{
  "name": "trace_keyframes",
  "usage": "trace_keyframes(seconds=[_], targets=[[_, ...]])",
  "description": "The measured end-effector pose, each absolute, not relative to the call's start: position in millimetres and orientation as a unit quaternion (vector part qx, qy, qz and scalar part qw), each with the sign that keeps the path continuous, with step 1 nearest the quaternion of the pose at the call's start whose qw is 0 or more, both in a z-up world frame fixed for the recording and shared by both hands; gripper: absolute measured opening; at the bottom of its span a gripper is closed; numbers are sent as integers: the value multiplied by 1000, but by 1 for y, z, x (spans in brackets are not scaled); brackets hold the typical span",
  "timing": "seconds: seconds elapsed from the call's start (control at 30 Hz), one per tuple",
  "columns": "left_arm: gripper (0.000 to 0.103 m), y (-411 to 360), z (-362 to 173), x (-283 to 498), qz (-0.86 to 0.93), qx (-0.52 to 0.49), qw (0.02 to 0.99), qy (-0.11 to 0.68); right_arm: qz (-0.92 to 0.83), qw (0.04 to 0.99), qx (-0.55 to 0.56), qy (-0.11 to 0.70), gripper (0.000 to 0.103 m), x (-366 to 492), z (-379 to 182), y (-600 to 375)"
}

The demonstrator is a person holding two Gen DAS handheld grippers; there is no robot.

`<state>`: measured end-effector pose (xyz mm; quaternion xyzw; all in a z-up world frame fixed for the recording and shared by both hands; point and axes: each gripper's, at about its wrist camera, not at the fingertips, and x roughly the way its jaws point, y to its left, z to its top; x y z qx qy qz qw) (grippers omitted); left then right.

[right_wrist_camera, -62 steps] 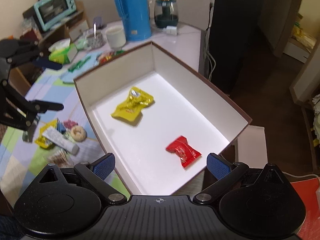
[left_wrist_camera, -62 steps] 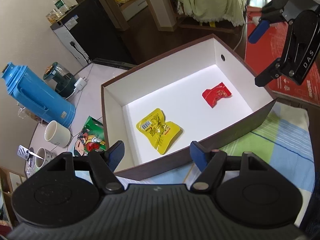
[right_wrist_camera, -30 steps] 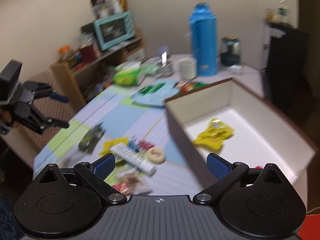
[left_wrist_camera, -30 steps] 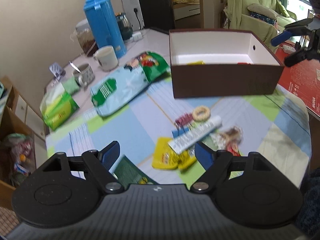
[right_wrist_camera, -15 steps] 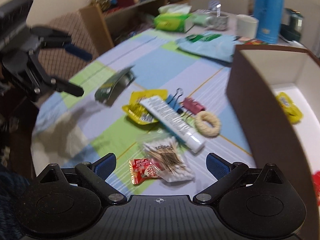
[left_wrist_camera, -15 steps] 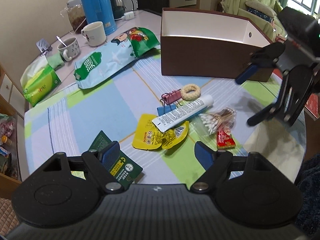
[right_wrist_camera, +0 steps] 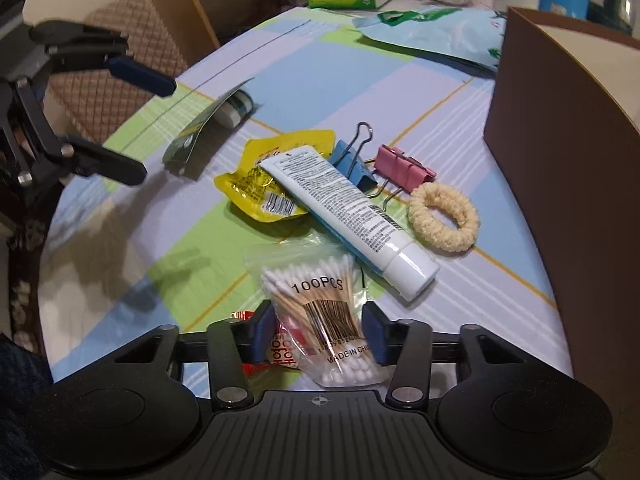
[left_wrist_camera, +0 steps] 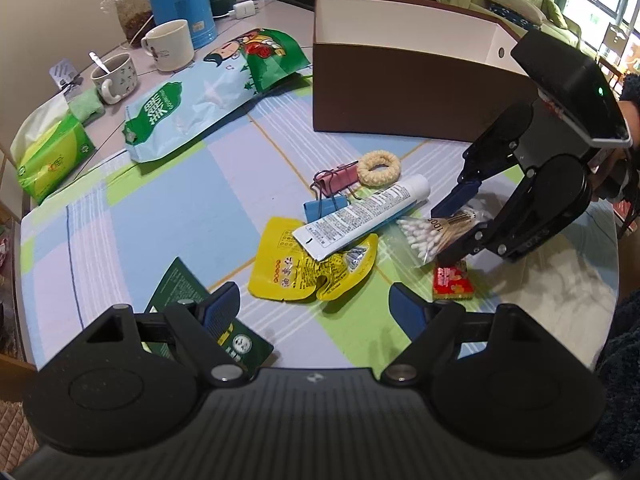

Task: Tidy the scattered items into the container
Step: 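Grasp the cotton-swab bag with the right gripper while the left gripper grasps the toothpaste tube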

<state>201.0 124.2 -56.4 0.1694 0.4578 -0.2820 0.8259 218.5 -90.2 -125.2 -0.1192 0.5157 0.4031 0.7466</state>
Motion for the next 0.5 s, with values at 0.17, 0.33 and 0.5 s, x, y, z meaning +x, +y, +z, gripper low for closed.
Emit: trace_keyframes(seconds=[0.17,0.33,0.5], targets=[[62,101,-66,209,-316,205,812,446,400,734,-105,539,26,208,-119,-105],[47,61,-83,215,-364,283,783,418,372,741,-66,555,25,201,-111,-131],[47,23,-101,223,-408,358,743,392,330,758,-28,562,25,200,-106,-161]])
